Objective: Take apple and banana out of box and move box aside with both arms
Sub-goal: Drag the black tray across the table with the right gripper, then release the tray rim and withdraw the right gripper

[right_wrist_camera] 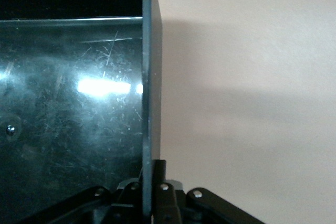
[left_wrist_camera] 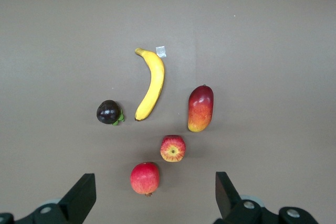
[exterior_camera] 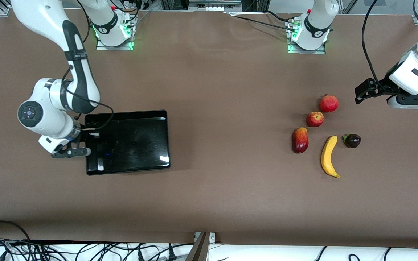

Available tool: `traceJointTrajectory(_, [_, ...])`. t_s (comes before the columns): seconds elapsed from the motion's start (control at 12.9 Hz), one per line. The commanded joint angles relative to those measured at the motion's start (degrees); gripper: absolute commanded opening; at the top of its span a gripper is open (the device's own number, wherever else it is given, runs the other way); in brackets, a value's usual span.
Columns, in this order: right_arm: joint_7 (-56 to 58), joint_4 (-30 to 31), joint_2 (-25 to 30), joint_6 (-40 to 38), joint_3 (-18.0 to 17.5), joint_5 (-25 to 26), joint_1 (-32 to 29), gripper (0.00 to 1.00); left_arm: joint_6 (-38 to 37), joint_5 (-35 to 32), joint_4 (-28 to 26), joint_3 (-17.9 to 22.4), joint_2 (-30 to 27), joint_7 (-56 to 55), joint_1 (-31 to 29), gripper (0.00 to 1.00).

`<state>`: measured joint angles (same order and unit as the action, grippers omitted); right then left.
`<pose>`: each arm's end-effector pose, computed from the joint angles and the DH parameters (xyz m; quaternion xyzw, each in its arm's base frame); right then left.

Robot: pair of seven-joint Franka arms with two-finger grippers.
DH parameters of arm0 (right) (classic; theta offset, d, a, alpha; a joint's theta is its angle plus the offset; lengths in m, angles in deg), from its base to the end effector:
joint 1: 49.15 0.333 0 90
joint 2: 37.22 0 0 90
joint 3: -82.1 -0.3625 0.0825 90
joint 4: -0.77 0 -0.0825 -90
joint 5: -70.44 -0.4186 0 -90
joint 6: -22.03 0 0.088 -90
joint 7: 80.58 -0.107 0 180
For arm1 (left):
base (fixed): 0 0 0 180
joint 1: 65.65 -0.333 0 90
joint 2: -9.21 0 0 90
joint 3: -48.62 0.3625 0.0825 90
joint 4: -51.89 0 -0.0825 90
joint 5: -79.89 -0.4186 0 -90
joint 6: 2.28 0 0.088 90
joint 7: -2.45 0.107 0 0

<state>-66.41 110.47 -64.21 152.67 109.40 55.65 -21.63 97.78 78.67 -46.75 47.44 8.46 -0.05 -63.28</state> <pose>0.6643 0.0289 0.2858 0.9980 0.0588 -0.0211 0.0071 0.5947 -0.0350 0.6172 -0.9997 0.0108 -0.0195 0.0096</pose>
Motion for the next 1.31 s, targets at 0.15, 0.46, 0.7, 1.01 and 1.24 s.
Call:
traceJointTrajectory(0.15, [11.05, 7.53, 0.36, 7.61, -0.32, -9.47, -3.35, 0.0, -0.74, 0.96, 0.38, 0.47, -0.22, 0.04, 0.62, 1.0])
traceJointTrajectory(0.46, [10.96, 5.09, 1.32, 6.48, -0.41, -9.38, -2.83, 0.77, -0.74, 1.05, 0.38, 0.47, -0.22, 0.04, 0.71, 1.0])
traceJointTrajectory(0.7, [10.44, -0.61, 3.87, -2.1, -0.32, -8.51, -2.65, 1.0, -0.74, 0.96, 0.38, 0.38, -0.22, -0.05, 0.71, 1.0])
traceJointTrajectory(1.01, [10.43, -15.02, 3.88, -15.12, 0.64, -4.47, -2.74, 1.0, -0.74, 0.96, 0.38, 0.38, -0.22, -0.05, 0.71, 1.0])
traceJointTrajectory(1.24, [10.09, -21.87, 5.27, -24.79, 1.61, -1.4, -2.65, 1.0, -0.74, 1.05, 0.38, -0.05, -0.22, -0.05, 0.71, 1.0])
